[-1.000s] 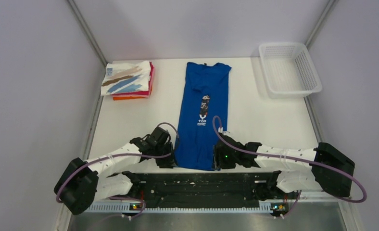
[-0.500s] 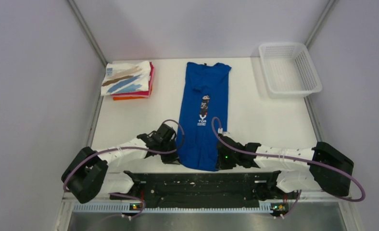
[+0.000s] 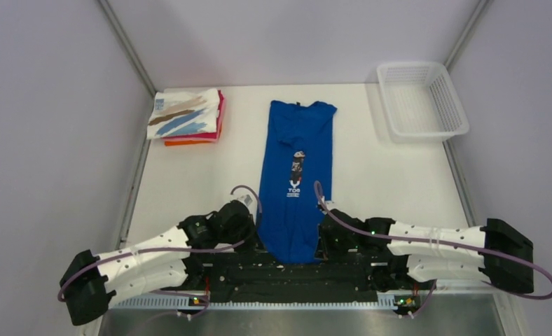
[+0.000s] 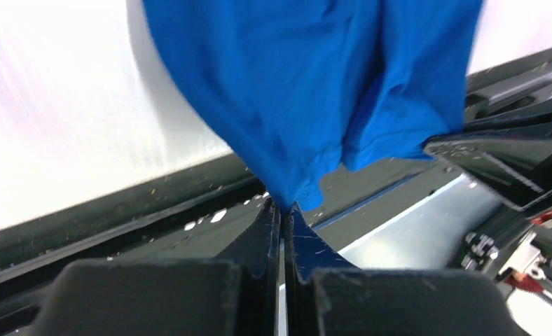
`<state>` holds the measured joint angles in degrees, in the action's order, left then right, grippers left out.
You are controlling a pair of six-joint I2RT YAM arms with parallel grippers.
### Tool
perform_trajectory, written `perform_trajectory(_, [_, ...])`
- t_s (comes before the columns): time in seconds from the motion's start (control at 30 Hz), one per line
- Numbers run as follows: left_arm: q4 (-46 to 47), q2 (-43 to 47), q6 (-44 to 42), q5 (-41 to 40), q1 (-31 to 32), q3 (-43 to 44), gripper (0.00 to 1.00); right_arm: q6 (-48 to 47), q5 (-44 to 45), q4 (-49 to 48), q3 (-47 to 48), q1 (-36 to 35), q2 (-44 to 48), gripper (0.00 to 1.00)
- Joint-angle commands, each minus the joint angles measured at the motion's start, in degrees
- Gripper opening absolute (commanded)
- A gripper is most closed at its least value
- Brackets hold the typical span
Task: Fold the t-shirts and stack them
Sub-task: Grab the bottom of the folded rectangular tshirt with both arms, then fold the folded rectangular tshirt in 1/3 of the way
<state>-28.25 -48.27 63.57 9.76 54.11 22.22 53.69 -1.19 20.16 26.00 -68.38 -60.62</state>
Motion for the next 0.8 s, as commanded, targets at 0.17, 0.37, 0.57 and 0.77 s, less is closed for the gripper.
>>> perform_trajectory(0.17, [0.5, -9.4, -6.5, -17.9, -2.3, 18.1, 0.00, -6.7, 8.8, -2.3, 8.5, 6.5, 2.8, 0.00])
perform_trajectory(0.37, [8.2, -21.4, -13.1, -16.0, -12.5, 26.8, 0.00, -13.7, 5.4, -6.9, 13.6, 19.9, -3.0, 0.00])
perform_trajectory(0.57, [8.9, -37.3, -19.0, -10.0, -21.5, 40.2, 0.00, -19.1, 4.6, -8.6, 20.0, 28.8, -10.4, 0.00])
perform_trajectory(0.77, [7.1, -48.6, -23.1, -4.0, -25.5, 51.4, 0.00, -20.4, 2.5, -11.9, 24.4, 35.8, -19.0, 0.00])
